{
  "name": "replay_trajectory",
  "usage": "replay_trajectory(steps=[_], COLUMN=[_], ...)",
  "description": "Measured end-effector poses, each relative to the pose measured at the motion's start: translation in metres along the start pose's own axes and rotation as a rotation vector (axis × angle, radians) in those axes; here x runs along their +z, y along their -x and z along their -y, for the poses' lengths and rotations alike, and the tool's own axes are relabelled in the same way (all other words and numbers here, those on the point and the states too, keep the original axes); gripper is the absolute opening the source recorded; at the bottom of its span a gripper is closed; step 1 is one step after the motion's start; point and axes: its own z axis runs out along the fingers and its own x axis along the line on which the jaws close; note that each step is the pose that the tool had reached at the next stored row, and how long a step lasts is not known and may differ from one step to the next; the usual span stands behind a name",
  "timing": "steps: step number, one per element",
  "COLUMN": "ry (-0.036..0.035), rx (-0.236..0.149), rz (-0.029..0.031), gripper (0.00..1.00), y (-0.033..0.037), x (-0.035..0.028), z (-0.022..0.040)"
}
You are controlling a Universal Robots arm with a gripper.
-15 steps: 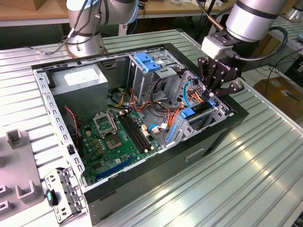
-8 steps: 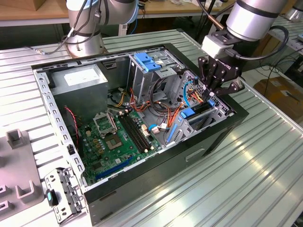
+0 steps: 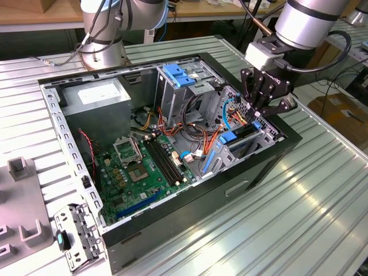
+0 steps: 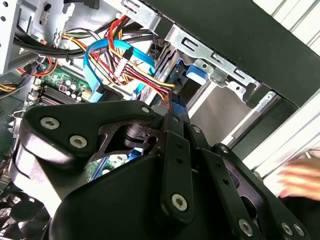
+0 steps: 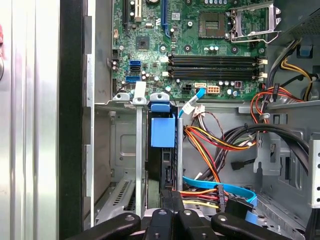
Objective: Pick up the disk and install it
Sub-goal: 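Insert the second disk wire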
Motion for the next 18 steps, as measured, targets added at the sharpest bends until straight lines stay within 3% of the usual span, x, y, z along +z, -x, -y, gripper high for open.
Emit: replay_trajectory(steps=[8,12,18], ry=[0.0,0.0,0.0], rx=[0.0,0.0,0.0], rz=[0.0002,0.0001,0.0002], gripper=[0.11,0.11,0.11], y=[0.0001,0.0002,0.0], x=[0.0003,0.0001,-0.0103], z=[-0.0134,-0.0137,-0.0137])
